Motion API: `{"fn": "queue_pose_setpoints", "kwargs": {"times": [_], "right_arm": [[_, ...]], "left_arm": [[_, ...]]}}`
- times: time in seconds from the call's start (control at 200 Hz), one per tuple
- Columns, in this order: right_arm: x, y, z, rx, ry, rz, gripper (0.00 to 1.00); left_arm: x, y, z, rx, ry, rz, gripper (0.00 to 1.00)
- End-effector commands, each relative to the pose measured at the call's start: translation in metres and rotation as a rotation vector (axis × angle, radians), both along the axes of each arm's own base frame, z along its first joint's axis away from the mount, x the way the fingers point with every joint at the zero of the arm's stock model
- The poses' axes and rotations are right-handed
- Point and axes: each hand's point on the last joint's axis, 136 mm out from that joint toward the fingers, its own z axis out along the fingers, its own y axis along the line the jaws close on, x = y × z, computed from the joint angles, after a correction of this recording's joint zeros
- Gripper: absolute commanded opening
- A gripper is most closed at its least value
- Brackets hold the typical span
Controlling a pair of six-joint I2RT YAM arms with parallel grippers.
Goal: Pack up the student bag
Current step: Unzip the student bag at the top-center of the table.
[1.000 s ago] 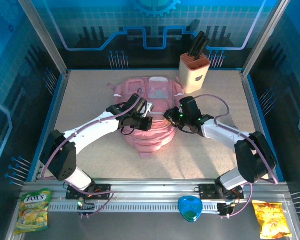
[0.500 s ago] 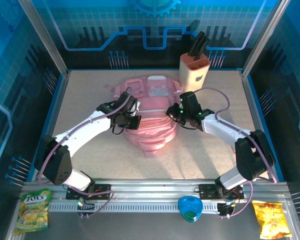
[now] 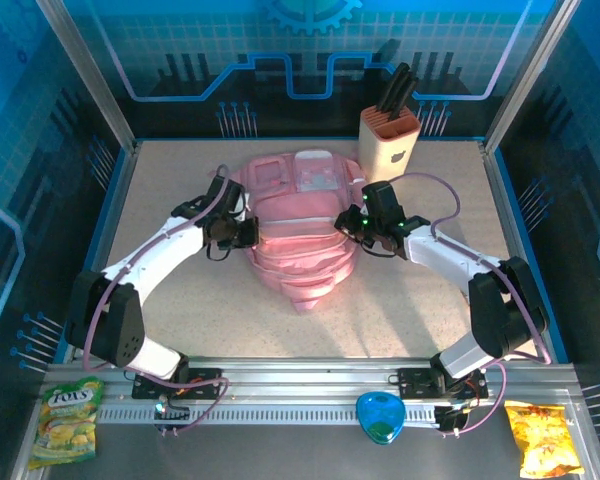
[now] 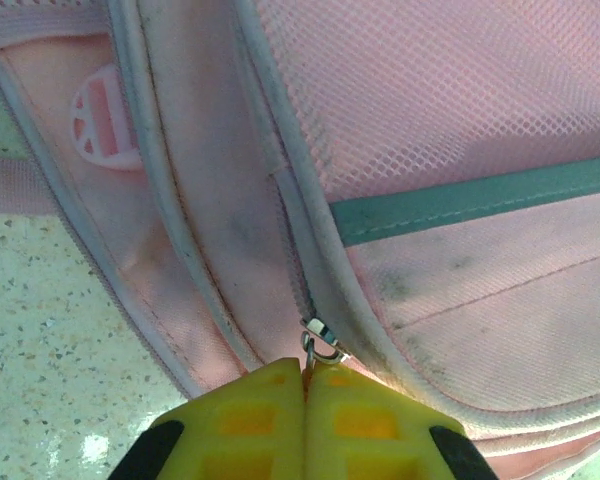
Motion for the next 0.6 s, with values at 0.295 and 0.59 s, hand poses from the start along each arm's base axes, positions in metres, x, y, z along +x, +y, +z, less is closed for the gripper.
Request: {"fn": "queue_pose_setpoints", "kwargs": {"times": [0.295, 0.59], "right_arm": [[0.008, -0.015, 0.011, -0.063, -0.098, 0.074, 0.14], [0.011, -0.021, 0.013, -0.088, -0.084, 0.068, 0.14]], "left_arm": [[0.059, 0.016, 0.024, 0.014, -0.201, 0.011, 0.21], [0.064, 0.025, 0.004, 0.099, -0.233, -0.085, 0.08]]}}
